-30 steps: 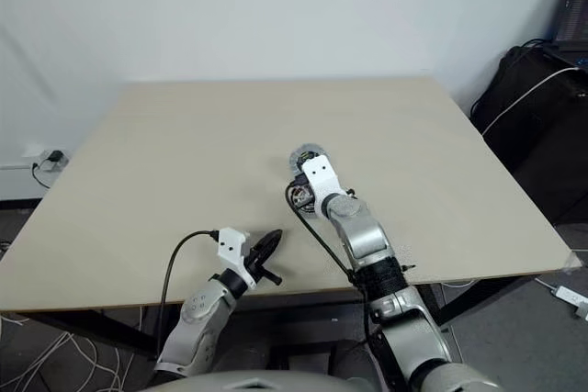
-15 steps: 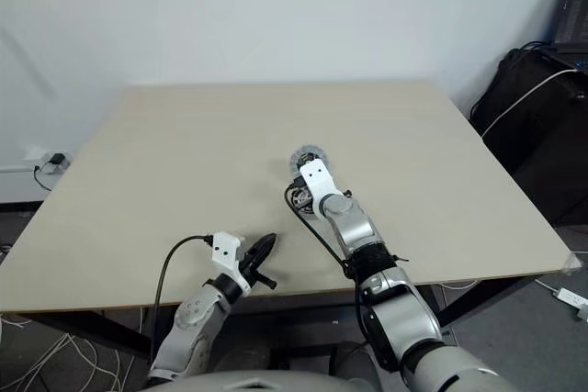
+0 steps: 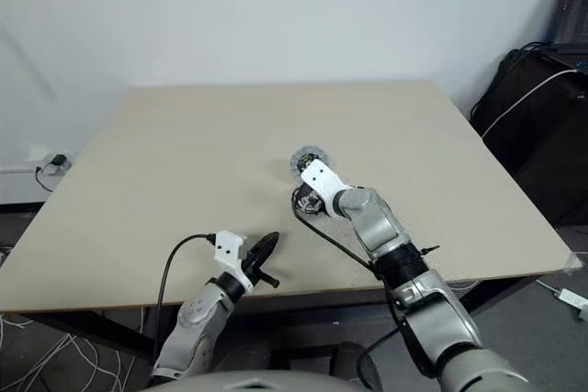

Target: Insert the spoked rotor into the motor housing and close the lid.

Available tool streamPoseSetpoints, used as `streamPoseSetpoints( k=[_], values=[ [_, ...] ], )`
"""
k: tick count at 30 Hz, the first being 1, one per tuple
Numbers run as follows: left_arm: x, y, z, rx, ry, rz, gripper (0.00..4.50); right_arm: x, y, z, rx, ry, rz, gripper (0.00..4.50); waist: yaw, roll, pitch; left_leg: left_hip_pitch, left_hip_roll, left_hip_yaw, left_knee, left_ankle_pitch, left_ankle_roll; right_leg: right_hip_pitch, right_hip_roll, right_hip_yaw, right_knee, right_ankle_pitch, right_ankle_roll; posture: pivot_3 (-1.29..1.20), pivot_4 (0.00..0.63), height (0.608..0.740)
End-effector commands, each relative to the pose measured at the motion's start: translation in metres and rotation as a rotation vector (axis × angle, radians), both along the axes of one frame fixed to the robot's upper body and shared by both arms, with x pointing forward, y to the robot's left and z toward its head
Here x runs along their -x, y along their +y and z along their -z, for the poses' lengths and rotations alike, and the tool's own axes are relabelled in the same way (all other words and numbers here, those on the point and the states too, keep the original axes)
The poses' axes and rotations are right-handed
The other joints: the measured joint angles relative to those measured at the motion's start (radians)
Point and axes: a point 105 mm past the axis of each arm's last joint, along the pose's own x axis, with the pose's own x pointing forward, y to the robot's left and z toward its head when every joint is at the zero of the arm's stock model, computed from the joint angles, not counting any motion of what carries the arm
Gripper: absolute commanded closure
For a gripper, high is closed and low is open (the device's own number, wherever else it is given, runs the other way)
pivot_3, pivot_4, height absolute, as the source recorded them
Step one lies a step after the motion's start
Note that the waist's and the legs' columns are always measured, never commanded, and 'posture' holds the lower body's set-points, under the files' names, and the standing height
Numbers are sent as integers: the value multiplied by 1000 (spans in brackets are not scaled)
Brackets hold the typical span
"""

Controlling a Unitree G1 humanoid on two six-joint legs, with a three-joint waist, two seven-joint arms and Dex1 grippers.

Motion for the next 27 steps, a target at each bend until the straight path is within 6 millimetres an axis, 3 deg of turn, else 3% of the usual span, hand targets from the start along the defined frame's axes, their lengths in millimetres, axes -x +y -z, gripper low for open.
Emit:
streamPoseSetpoints(
  k=[1,10,22,27],
  values=[
    [-4,-5,-11,18,-52,9,4500,3,10,-16,61,-29,-136,2592,0,0,0,0,0,0,0,0,0,0,0,0,0,0,0,0,0,740],
    [-5,-3,-12,20,-57,-8,4500,-4,16,-12,119,-12,-191,2592,1,-1,1,0,0,0,0,0,0,0,0,0,0,0,0,0,0,740],
    [-5,1,-12,24,-65,-38,4500,-5,10,13,201,87,-229,2592,0,-1,1,0,0,0,0,0,0,0,0,0,0,0,0,0,0,740],
    [-4,1,-12,27,-64,-47,4500,-8,9,15,193,108,-222,3814,0,-1,0,0,0,0,0,0,0,1,0,0,1,0,0,0,0,740]
  ],
)
